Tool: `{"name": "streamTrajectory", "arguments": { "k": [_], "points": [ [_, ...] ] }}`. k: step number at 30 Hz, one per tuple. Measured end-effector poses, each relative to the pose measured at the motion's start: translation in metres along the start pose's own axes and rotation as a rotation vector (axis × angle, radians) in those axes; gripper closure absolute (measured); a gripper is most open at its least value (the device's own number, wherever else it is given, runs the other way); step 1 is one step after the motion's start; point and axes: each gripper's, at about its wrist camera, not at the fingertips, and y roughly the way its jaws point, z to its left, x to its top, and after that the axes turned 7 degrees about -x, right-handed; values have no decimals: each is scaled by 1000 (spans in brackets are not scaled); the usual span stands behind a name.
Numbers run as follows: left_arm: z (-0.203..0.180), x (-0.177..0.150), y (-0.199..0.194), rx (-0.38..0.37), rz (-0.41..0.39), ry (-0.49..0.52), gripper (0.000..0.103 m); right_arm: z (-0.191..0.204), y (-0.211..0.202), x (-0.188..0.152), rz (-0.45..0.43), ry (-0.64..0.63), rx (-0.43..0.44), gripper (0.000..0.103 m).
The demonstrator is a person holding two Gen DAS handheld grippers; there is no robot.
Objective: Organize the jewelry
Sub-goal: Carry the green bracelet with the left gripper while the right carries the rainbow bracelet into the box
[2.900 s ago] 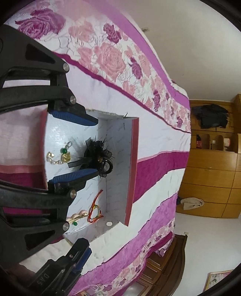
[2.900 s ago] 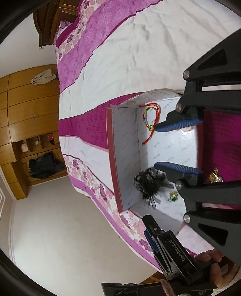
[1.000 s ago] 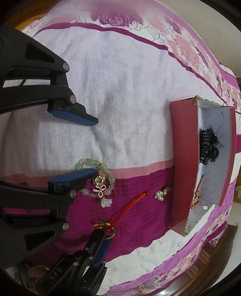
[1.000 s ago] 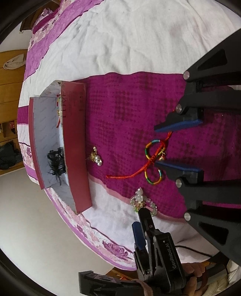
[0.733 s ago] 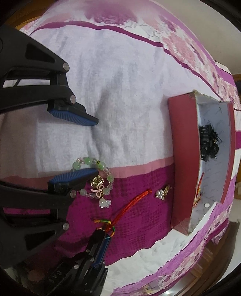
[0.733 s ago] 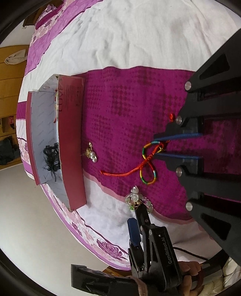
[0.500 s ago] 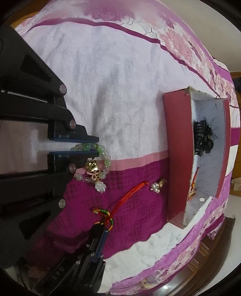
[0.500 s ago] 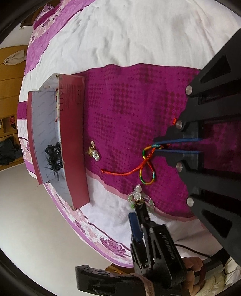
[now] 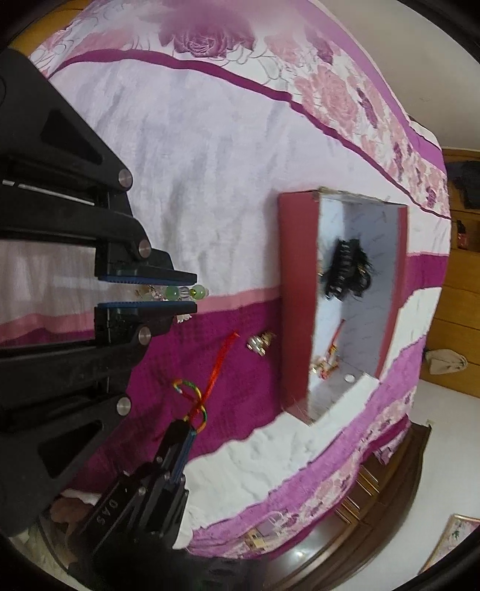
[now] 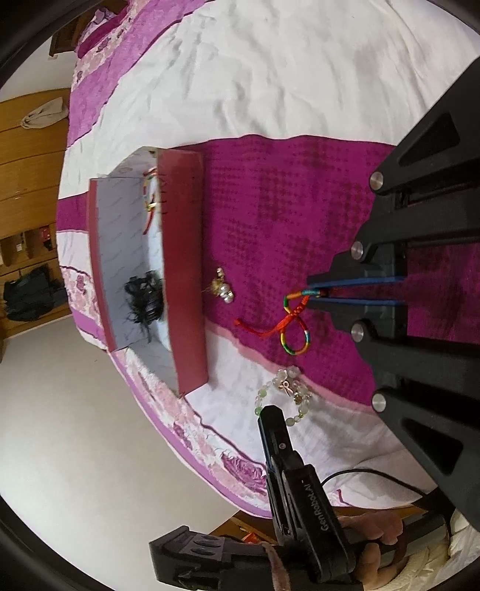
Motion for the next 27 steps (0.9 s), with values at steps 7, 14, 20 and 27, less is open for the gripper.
{"name": "streamTrajectory", "arguments": {
  "k": [7, 14, 20, 27],
  "points": [
    [-12, 7, -13, -43, -50, 30, 103, 4, -9, 4, -36, -10, 5, 96],
    [-12, 12, -23, -62, -123, 33, 103, 2, -21, 9, -91, 0, 1, 96],
    [-11, 18, -27, -60, -171, 34, 103, 2, -30, 17, -138, 5, -8, 96],
    [-15, 30, -32, -25, -255, 55, 103, 0, -42, 32, -220, 20, -22, 96]
  ]
}}
